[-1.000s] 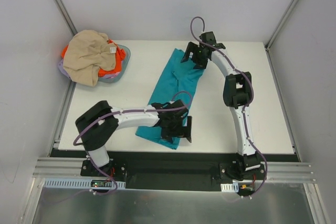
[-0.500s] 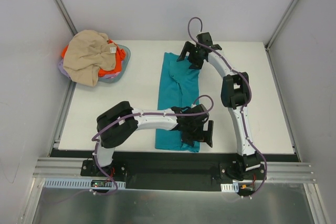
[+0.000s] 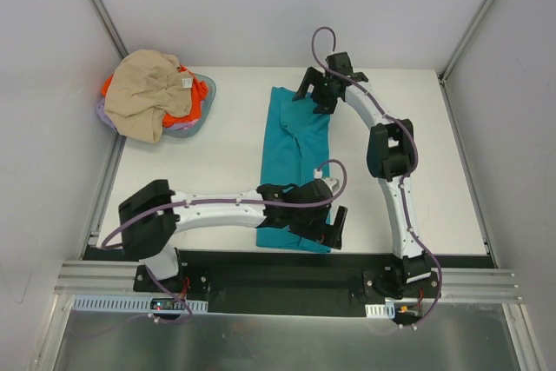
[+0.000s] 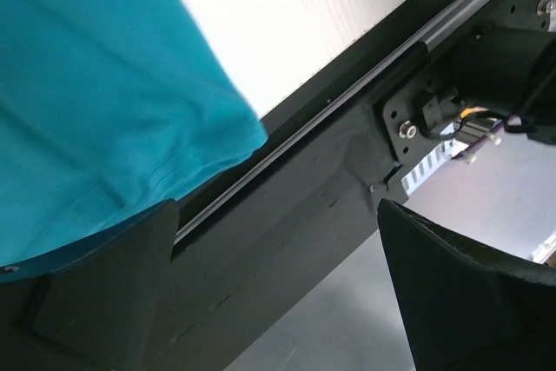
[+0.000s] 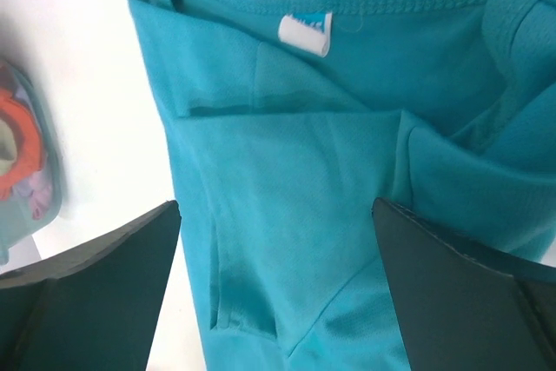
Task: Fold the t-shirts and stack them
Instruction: Rotate the tshirt 90 degrees
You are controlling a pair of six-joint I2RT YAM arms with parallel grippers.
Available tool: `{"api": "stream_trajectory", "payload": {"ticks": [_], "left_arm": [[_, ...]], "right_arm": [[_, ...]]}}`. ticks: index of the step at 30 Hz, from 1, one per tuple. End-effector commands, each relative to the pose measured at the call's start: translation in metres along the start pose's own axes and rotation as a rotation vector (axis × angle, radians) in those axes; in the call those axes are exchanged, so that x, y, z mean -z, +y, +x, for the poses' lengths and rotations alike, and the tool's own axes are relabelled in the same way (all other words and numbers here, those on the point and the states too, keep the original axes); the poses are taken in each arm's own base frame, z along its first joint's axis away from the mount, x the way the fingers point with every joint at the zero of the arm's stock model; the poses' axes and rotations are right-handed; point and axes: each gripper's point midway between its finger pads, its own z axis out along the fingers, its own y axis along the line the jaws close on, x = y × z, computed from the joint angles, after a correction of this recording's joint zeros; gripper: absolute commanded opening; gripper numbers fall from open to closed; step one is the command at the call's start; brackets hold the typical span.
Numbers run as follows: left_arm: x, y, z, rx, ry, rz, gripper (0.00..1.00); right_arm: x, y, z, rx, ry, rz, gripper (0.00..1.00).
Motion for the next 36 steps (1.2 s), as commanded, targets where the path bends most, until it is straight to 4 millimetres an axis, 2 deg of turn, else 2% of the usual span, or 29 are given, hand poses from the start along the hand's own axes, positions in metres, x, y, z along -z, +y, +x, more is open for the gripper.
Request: {"api": "stream_trajectory", "payload": {"ticks": [1, 2, 3, 4, 5, 6, 7, 8, 9, 10, 11, 12, 13, 14, 15, 16, 17, 18, 21, 22, 25, 26, 29, 34, 35, 36], "left_arm": [[0.042, 0.026, -0.003, -0.093, -0.099, -0.081, 0.99], [0.047, 0.039, -0.002, -0.09, -0.116, -0.129, 0.99], [0.061, 0.047, -0.009, -0.088, -0.174, -0.167, 0.99], [0.068, 0.064, -0.005, -0.07, -0.164, -0.231, 0.99], [0.073, 0.077, -0.001, -0.05, -0.164, -0.269, 0.99], [0.082, 0.084, -0.001, -0.023, -0.168, -0.272, 0.99], [0.087, 0.1, -0.004, 0.035, -0.167, -0.29, 0.99], [0.085, 0.121, 0.006, 0.076, -0.142, -0.32, 0.99], [0.091, 0.129, 0.008, 0.114, -0.139, -0.315, 0.99], [0.092, 0.14, 0.011, 0.159, -0.132, -0.326, 0.99], [0.094, 0.165, 0.015, 0.234, -0.124, -0.362, 0.99], [0.098, 0.17, 0.016, 0.263, -0.132, -0.353, 0.99], [0.099, 0.175, 0.018, 0.29, -0.131, -0.354, 0.99], [0.099, 0.183, 0.022, 0.312, -0.128, -0.363, 0.99], [0.101, 0.184, 0.021, 0.323, -0.135, -0.357, 0.99], [0.101, 0.184, 0.023, 0.333, -0.13, -0.349, 0.98], [0.1, 0.184, 0.026, 0.33, -0.121, -0.341, 0.97], [0.098, 0.183, 0.028, 0.334, -0.108, -0.328, 0.92], [0.087, 0.175, 0.037, 0.343, -0.052, -0.264, 0.83], [0.085, 0.173, 0.039, 0.344, -0.037, -0.254, 0.75], [0.078, 0.172, 0.049, 0.359, -0.001, -0.221, 0.69], [0.075, 0.176, 0.057, 0.362, 0.015, -0.222, 0.63], [0.069, 0.176, 0.062, 0.372, 0.02, -0.197, 0.57], [0.06, 0.167, 0.066, 0.394, 0.061, -0.14, 0.46], [0.057, 0.167, 0.065, 0.398, 0.062, -0.132, 0.38], [0.056, 0.167, 0.065, 0.406, 0.061, -0.132, 0.36]], "right_arm": [[0.087, 0.078, -0.036, 0.106, -0.13, -0.16, 0.97], [0.095, 0.082, -0.038, 0.114, -0.145, -0.172, 0.97], [0.094, 0.077, -0.03, 0.113, -0.129, -0.165, 0.97], [0.117, 0.091, -0.036, 0.137, -0.176, -0.183, 0.97], [0.125, 0.093, -0.037, 0.169, -0.199, -0.177, 0.97], [0.145, 0.097, -0.044, 0.183, -0.251, -0.157, 0.97], [0.149, 0.091, -0.038, 0.196, -0.247, -0.136, 0.97], [0.155, 0.088, -0.034, 0.218, -0.249, -0.124, 0.97], [0.183, 0.096, -0.035, 0.242, -0.287, -0.132, 0.97], [0.175, 0.071, -0.009, 0.224, -0.228, -0.078, 0.97], [0.181, 0.063, 0.0, 0.234, -0.231, -0.067, 0.97], [0.216, 0.069, 0.003, 0.248, -0.3, -0.072, 0.97], [0.219, 0.054, 0.019, 0.237, -0.296, -0.051, 0.97], [0.207, 0.022, 0.05, 0.215, -0.254, -0.006, 0.97], [0.233, 0.02, 0.062, 0.216, -0.301, -0.009, 0.97], [0.237, 0.009, 0.078, 0.205, -0.293, 0.001, 0.97], [0.227, -0.023, 0.115, 0.17, -0.218, 0.052, 0.97], [0.241, -0.022, 0.128, 0.136, -0.223, 0.03, 0.97], [0.242, -0.045, 0.192, 0.1, -0.102, 0.002, 0.97], [0.242, -0.052, 0.21, 0.084, -0.07, 0.011, 0.97], [0.248, -0.066, 0.247, 0.093, -0.023, 0.021, 0.96], [0.252, -0.075, 0.26, 0.088, 0.014, 0.05, 0.97], [0.257, -0.087, 0.281, 0.078, 0.038, 0.07, 0.97], [0.266, -0.087, 0.3, 0.092, 0.066, 0.036, 0.96], [0.268, -0.088, 0.303, 0.107, 0.078, 0.038, 0.97], [0.269, -0.089, 0.307, 0.11, 0.093, 0.046, 0.97]]}}
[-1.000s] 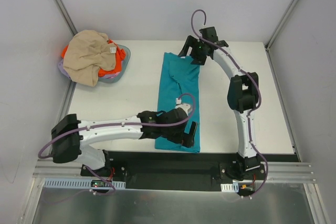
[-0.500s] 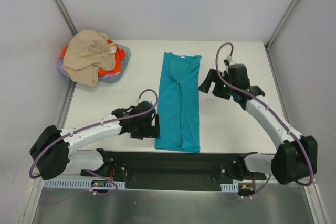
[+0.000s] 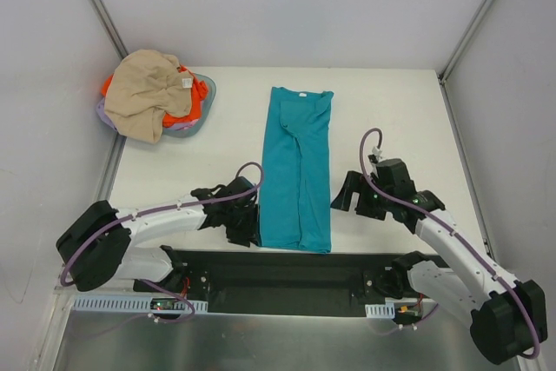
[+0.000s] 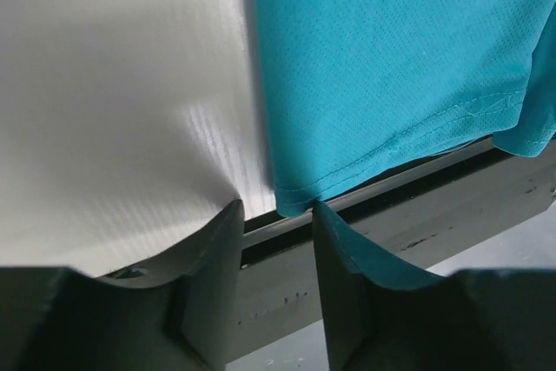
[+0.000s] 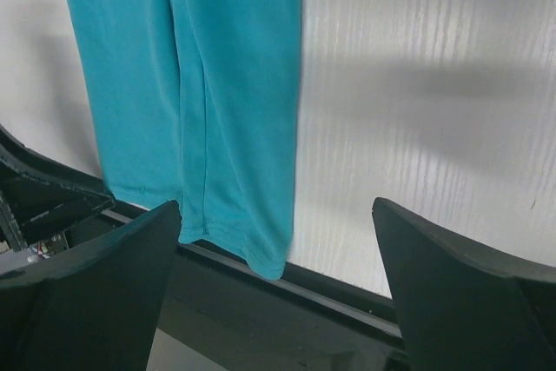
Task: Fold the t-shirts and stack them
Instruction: Rotate the tshirt 90 degrees, then grab the bottom of the folded rectangular tshirt with both arms
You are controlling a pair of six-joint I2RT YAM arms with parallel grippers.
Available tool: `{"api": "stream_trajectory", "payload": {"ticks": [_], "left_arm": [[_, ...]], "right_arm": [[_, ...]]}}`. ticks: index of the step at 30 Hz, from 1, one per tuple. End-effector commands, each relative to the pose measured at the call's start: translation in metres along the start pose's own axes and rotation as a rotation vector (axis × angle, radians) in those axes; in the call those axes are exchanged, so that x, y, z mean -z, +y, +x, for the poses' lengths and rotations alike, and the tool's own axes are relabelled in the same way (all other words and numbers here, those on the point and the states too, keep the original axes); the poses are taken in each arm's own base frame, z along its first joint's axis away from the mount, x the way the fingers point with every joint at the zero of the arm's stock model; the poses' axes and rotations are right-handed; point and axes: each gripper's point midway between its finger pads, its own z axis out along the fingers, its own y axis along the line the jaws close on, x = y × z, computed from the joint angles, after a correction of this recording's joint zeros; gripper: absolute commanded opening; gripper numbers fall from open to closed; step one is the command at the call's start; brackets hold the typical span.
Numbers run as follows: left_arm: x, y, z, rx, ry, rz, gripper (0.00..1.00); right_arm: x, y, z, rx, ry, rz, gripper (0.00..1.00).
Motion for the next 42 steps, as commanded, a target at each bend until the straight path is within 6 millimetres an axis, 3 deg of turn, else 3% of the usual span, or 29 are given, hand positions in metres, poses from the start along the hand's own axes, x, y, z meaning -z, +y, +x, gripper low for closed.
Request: {"api": "stream_trajectory", "payload": {"ticks": [1, 5, 6, 7, 15, 25, 27, 31, 36, 40, 42], "left_arm": [[-0.006, -0.013, 0.0, 0.021, 0.021, 0.072, 0.33], [-0.009, -0.012, -0.002, 0.026, 0.016, 0.059, 0.19], [-0.009, -0.014, -0.003, 0.023, 0.015, 0.064, 0.04], [-0.009, -0.016, -0.004, 0.024, 0.018, 0.067, 0.0], [-0.008, -0.014, 0.0, 0.037, 0.029, 0.071, 0.0], [-0.009, -0.009, 0.002, 0.056, 0.025, 0.06, 0.0], [-0.01, -0.01, 0.001, 0.061, 0.023, 0.058, 0.0], [-0.008, -0.009, 0.001, 0.072, 0.009, 0.06, 0.0], [-0.006, -0.006, 0.002, 0.083, -0.006, 0.061, 0.0], [-0.003, -0.007, 0.002, 0.08, -0.018, 0.076, 0.0], [-0.001, -0.008, 0.004, 0.081, -0.015, 0.085, 0.0]], "right_arm": [[0.007, -0.001, 0.021, 0.011, 0.071, 0.001, 0.97], [0.006, 0.001, 0.037, 0.015, 0.127, -0.02, 0.97], [0.006, 0.006, 0.043, 0.029, 0.158, -0.046, 0.97], [0.006, 0.007, 0.047, 0.032, 0.177, -0.05, 0.97], [-0.002, 0.011, 0.092, 0.104, 0.382, -0.025, 0.96], [-0.023, 0.009, 0.118, 0.092, 0.51, 0.034, 0.6], [-0.026, 0.01, 0.118, 0.09, 0.51, 0.042, 0.56], [-0.031, 0.011, 0.116, 0.091, 0.493, 0.038, 0.36], [-0.041, 0.021, 0.109, 0.08, 0.458, 0.003, 0.27], [-0.04, 0.022, 0.111, 0.087, 0.466, -0.003, 0.07], [-0.035, 0.025, 0.115, 0.092, 0.47, -0.011, 0.05]]}}
